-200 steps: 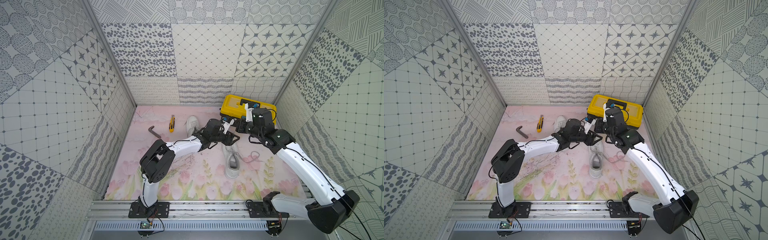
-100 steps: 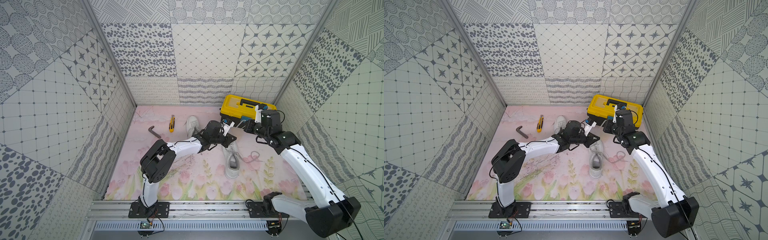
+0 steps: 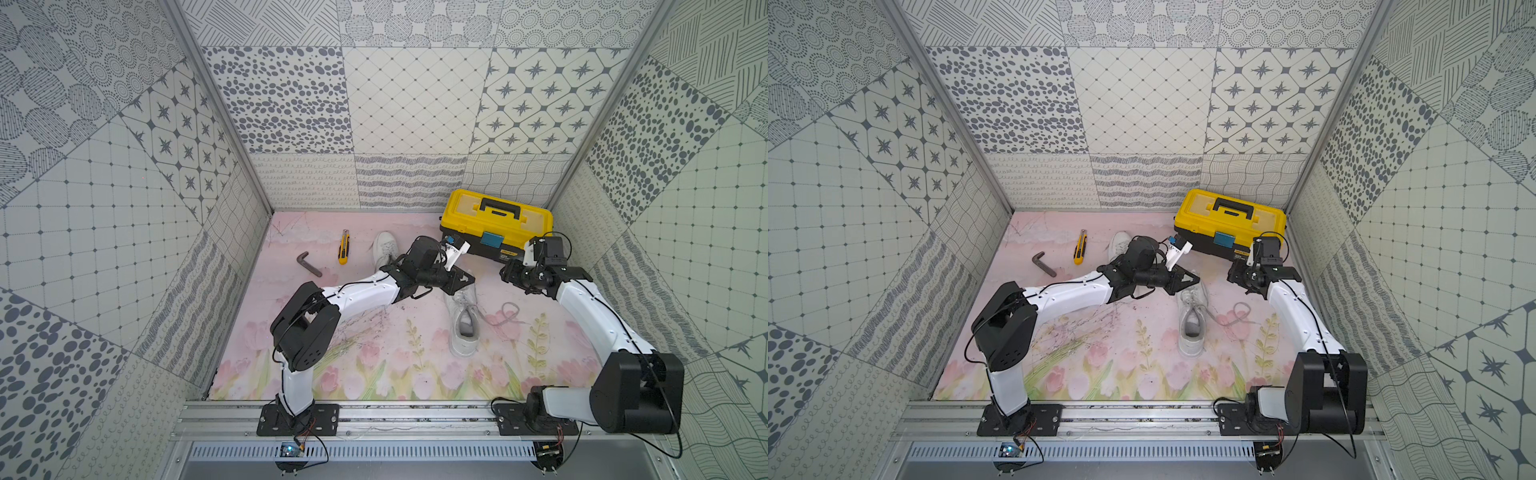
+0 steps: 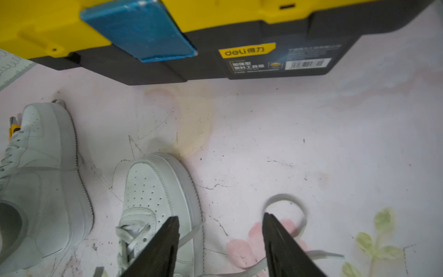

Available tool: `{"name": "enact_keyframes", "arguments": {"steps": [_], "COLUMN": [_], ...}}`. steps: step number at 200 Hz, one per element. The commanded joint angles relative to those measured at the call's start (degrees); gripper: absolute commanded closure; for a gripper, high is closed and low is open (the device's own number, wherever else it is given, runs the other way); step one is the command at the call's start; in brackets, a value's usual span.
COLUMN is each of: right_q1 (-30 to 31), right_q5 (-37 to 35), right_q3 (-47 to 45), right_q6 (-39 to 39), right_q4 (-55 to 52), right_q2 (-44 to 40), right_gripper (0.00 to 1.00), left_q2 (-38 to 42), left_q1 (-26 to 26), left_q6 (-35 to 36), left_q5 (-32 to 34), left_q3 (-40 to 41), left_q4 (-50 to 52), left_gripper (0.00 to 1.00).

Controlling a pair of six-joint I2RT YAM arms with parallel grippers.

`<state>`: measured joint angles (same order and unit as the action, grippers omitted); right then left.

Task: Tie the shoes
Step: Cross the shoelace with the shoelace.

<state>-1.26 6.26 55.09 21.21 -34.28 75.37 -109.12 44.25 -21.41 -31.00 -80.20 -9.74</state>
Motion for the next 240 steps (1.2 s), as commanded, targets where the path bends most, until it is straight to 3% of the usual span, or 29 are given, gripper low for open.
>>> {"name": "enact_keyframes", "arguments": {"steps": [1,36,73,107,193,223,240], "right_q1": [-0.67,-1.31,-1.24,-0.64,2.47,4.51,5.62], "right_q5": [-2.69,-6.12,-4.74,-1.47,-4.24,-6.32,-7.07], "right_q3": [-2.57,-5.71,-6.38,-7.28,-5.69,-3.99,-3.59], "right_q6": [-1.12,-0.95,-0.78,0.01,3.01,4.86,4.94], "right_q4": [-0.37,0.68,2.48,4.21,3.02,0.55,0.09], "right_q2": [-2.0,2.35,8.11,12.18,17.57,19.72,19.62], "right_gripper": [0.35,0.34,0.35,0.45,0.64,0.75,0.88], "left_q2": [-1.18,-1.82,-2.41,-3.08,-3.82,-3.56,-3.43], "left_q1": [-1.96,-2.53,-2.75,-2.85,-2.93,-3.0,-3.03], "left_q6": [-6.93,-6.96,-7.6,-7.77,-7.87,-7.48,-7.17], "left_q5": [-8.1,-9.13,-10.39,-10.79,-11.1,-11.27,-11.67], "left_q3": [-3.61,-3.74,-3.82,-4.17,-5.14,-5.05,-5.01], "left_q4": [6.21,4.85,3.17,2.62,2.35,2.35,2.27], "left_gripper": [1.0,0.97,0.91,0.87,0.83,0.82,0.82]}}
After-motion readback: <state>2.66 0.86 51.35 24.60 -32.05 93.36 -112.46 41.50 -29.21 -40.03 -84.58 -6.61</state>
